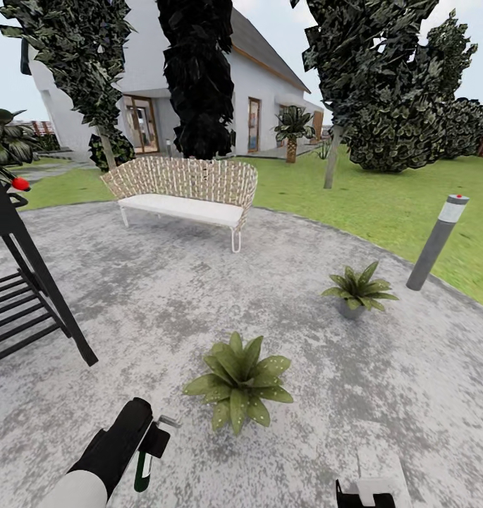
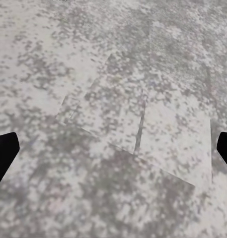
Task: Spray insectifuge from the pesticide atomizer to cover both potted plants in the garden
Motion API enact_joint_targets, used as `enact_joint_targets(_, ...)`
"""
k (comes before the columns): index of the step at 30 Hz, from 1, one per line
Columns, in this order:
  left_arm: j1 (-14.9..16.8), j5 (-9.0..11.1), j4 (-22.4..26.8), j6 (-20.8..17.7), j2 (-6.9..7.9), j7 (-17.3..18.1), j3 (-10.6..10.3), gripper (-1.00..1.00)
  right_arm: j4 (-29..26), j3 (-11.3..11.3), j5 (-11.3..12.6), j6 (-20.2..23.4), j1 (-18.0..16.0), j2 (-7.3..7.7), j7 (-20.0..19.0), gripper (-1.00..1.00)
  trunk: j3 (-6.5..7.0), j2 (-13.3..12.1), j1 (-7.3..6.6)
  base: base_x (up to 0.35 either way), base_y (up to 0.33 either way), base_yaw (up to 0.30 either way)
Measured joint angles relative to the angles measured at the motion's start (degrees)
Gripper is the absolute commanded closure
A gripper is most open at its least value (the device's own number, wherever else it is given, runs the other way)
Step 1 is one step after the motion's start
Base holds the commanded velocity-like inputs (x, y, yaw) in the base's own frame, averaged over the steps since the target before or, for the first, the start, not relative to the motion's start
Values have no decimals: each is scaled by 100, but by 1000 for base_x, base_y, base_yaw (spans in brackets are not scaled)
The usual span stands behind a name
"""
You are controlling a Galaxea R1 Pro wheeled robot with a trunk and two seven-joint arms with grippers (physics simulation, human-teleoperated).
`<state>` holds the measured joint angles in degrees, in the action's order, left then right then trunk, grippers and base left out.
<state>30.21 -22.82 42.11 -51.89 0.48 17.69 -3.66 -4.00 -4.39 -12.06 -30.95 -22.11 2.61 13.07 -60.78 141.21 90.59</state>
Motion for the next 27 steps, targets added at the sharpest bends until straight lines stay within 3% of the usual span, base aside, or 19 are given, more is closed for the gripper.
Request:
enact_joint_targets(6,1,7,-1,0,0,0,5,100,-3,0,0,1,1,-4,3,-100,5,0,0,0,35,-116)
enact_joint_targets(14,1,7,0,-3,0,0,-4,100,-3,0,0,3,2,-5,-1,-100,29,0,0,0,281,-235)
enact_joint_targets(27,0,15,-6,-2,-8,0,-10,100,-1,-8,0,2,0,12,0,-100,34,0,-2,57,289,-18)
